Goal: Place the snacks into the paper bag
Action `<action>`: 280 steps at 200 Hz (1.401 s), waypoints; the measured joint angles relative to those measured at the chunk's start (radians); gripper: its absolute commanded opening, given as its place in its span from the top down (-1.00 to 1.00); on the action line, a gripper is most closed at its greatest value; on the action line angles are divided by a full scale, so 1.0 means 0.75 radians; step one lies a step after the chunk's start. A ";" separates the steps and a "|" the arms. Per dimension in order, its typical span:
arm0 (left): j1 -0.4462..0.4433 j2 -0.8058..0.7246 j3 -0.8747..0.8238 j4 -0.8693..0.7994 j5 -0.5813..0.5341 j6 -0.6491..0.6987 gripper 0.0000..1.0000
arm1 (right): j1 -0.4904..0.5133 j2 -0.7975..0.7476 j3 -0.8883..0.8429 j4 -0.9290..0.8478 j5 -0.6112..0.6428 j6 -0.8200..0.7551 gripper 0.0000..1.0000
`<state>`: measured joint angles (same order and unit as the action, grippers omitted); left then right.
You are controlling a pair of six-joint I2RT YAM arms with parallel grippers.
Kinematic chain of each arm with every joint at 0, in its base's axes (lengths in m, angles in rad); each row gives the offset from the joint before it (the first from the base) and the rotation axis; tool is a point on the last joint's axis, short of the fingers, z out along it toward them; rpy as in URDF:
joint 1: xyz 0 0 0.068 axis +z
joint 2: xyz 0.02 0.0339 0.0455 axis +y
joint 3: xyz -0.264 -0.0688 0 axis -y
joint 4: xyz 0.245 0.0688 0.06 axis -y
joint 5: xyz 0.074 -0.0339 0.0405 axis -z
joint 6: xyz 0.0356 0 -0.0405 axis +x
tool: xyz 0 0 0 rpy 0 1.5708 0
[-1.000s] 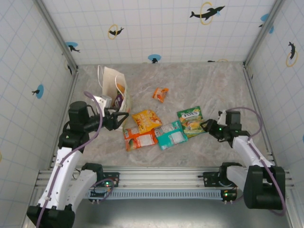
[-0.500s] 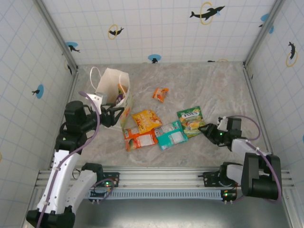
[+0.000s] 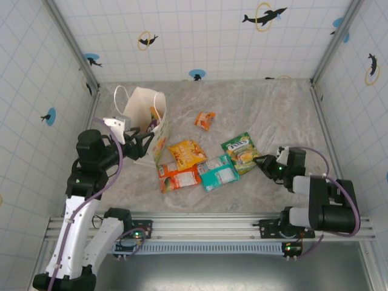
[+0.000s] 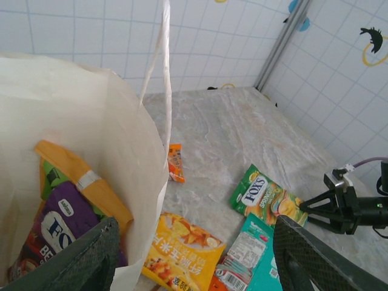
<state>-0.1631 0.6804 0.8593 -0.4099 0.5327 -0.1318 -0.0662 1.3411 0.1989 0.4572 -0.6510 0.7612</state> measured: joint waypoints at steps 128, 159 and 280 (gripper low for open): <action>0.000 0.050 0.064 -0.003 -0.049 0.064 -0.35 | 0.091 -0.258 0.211 -0.276 0.166 -0.296 1.00; 0.000 0.097 0.092 -0.003 -0.011 0.137 -0.34 | 0.176 -0.358 0.404 -0.482 0.281 -0.562 1.00; 0.000 0.219 0.201 -0.002 0.385 0.421 -0.51 | 0.646 -0.454 0.859 -0.965 0.522 -1.421 1.00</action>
<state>-0.1631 0.8444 1.0103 -0.4110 0.8215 0.1837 0.4183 1.0004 0.8429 -0.2668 -0.2592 -0.3046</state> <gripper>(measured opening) 0.748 0.043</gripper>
